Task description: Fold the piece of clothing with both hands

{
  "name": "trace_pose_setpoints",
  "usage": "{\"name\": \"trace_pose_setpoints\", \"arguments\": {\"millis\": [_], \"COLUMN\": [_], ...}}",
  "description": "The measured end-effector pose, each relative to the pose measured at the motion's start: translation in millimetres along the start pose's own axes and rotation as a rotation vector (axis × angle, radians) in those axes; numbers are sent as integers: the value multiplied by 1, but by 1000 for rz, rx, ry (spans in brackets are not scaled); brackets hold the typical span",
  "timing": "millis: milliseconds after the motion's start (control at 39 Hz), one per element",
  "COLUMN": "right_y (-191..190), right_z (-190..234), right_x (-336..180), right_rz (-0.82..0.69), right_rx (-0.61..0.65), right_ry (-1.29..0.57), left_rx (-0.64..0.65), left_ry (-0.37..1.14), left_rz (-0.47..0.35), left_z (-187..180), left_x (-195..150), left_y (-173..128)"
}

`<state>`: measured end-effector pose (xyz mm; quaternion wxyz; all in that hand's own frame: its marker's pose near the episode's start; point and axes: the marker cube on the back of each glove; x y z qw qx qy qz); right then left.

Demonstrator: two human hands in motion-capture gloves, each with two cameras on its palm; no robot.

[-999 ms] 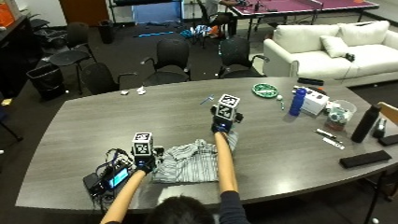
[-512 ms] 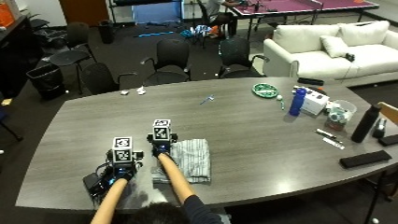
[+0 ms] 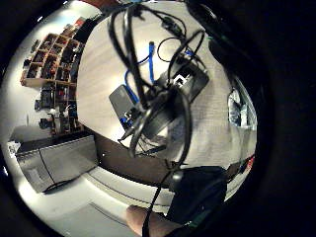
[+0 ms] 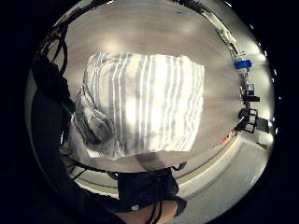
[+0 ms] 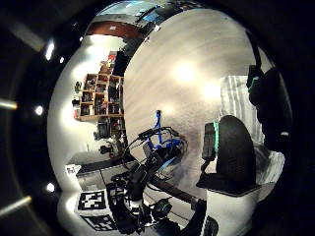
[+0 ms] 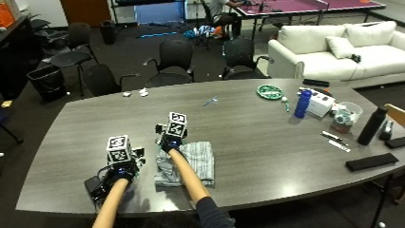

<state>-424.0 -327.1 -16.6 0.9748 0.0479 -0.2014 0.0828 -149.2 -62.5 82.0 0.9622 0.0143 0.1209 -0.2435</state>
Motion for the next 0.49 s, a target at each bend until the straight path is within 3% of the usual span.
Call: {"name": "trace_pose_setpoints", "arguments": {"millis": [102, 231, 384, 487], "right_y": [4, -21, -2, -10], "right_z": [-18, -24, -57, -50], "right_x": [17, 50, 67, 82], "right_rz": [-15, -12, -54, -26], "right_rx": [-25, -8, 79, 35], "right_ry": [-6, -12, -20, -26], "left_rx": [100, 104, 105, 99], "left_ry": [-25, -73, -91, -87], "left_rz": [44, 49, 59, 75], "left_z": [-6, -19, -28, -30], "left_x": [14, 30, 39, 43], "left_y": [-7, -3, 0, 2]}}
